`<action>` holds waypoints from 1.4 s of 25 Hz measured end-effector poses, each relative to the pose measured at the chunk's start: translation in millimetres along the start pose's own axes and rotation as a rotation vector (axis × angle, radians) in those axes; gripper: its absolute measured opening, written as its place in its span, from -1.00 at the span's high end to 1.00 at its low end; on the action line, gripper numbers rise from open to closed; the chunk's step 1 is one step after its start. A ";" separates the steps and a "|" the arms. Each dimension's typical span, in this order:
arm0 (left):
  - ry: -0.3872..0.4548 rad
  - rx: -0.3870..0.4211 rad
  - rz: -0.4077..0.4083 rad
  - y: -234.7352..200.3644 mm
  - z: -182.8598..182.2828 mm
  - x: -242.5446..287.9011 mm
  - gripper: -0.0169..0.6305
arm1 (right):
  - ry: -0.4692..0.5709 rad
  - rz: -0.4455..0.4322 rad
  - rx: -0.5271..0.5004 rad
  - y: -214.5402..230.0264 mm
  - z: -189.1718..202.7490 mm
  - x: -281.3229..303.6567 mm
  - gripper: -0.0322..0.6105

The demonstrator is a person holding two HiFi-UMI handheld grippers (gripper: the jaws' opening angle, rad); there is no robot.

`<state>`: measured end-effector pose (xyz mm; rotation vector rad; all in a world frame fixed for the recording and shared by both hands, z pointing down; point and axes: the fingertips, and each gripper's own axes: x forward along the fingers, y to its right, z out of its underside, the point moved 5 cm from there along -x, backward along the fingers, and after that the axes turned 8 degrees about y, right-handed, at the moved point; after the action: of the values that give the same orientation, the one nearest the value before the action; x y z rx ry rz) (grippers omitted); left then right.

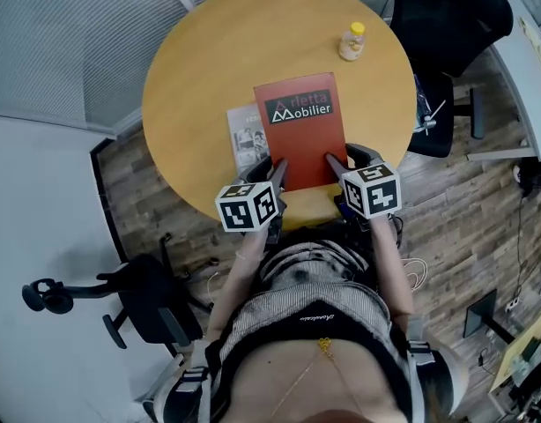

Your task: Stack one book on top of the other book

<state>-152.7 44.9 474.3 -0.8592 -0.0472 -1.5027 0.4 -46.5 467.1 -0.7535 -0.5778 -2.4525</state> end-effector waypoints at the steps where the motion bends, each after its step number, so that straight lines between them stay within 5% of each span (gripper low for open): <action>1: 0.000 -0.001 0.001 -6.1 -1.6 -2.7 0.52 | 0.001 0.002 0.001 -5.7 -0.7 3.7 0.34; 19: -0.029 0.007 0.010 -94.4 -18.4 -39.7 0.53 | -0.005 0.010 0.027 -83.9 -6.2 60.6 0.34; 35: -0.042 0.021 0.039 -103.9 -18.2 -42.0 0.53 | 0.002 0.037 0.035 -93.0 -2.8 63.5 0.34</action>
<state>-257.2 87.4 487.2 -0.8704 -0.0770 -1.4459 -99.8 3.2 480.9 -0.7416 -0.5994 -2.4026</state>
